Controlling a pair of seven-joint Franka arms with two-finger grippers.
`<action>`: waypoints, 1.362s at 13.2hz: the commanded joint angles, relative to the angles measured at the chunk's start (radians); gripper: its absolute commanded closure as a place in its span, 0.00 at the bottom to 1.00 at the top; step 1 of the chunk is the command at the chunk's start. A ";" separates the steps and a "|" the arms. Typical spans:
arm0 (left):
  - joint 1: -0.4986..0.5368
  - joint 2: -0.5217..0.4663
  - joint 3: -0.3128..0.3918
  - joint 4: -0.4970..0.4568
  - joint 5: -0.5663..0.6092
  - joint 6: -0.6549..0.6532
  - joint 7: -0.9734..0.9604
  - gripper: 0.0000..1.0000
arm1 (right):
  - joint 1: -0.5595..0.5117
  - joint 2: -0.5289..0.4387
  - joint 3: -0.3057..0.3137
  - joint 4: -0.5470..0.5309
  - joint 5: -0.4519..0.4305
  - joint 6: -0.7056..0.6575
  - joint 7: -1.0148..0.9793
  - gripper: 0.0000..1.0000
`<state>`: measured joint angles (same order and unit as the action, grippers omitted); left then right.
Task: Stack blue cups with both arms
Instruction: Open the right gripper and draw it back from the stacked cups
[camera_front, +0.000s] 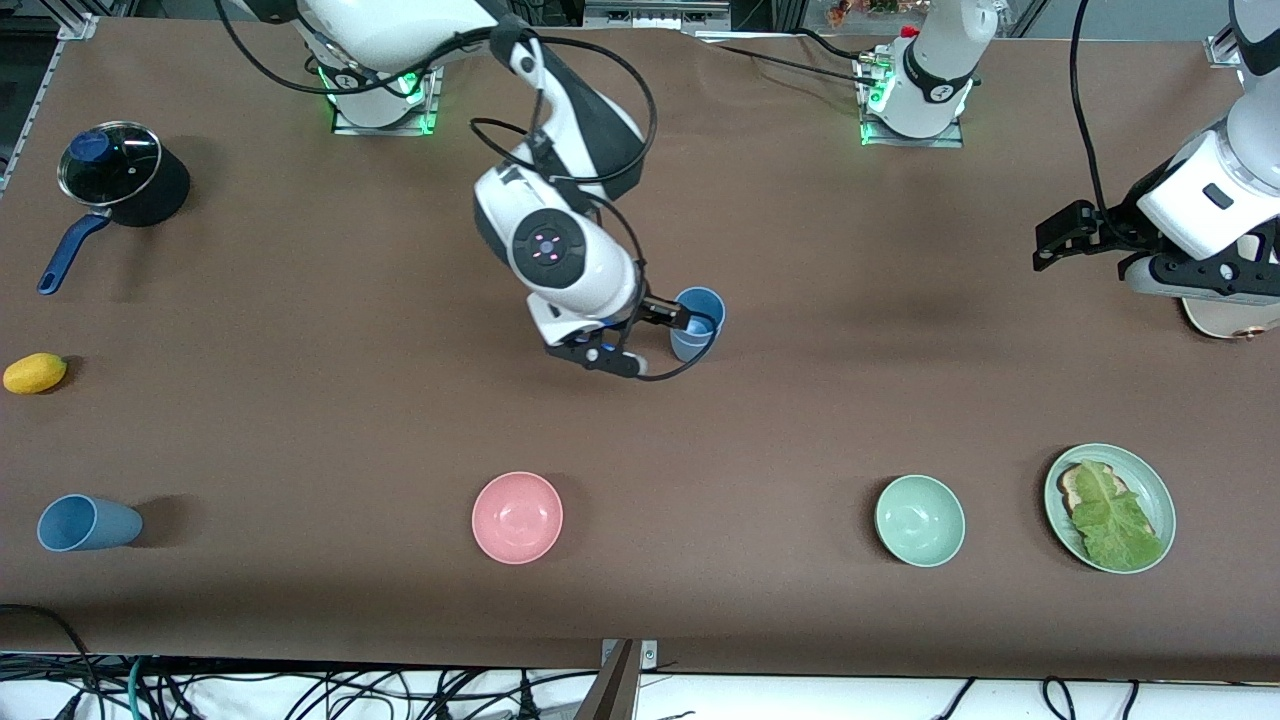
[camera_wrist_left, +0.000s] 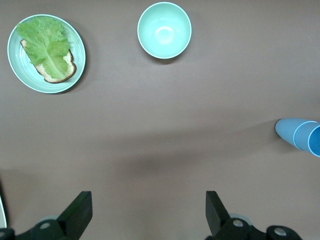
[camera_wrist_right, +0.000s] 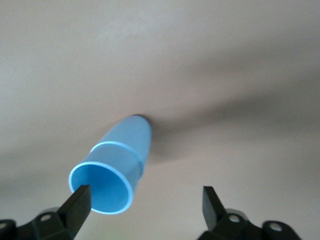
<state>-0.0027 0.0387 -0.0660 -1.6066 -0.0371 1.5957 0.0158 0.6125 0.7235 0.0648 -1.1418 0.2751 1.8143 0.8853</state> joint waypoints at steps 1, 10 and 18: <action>-0.002 0.007 -0.009 0.010 0.026 0.006 -0.008 0.00 | -0.106 -0.061 0.003 0.002 -0.010 -0.172 -0.168 0.00; 0.000 0.006 -0.009 0.007 0.026 0.003 -0.010 0.00 | -0.182 -0.200 -0.330 -0.065 -0.149 -0.379 -0.667 0.00; -0.002 0.007 -0.009 0.008 0.026 0.006 -0.011 0.00 | -0.477 -0.568 -0.145 -0.470 -0.295 -0.204 -0.741 0.00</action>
<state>-0.0029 0.0456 -0.0702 -1.6056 -0.0370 1.5985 0.0144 0.2298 0.2692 -0.1804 -1.5005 0.0144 1.5714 0.1691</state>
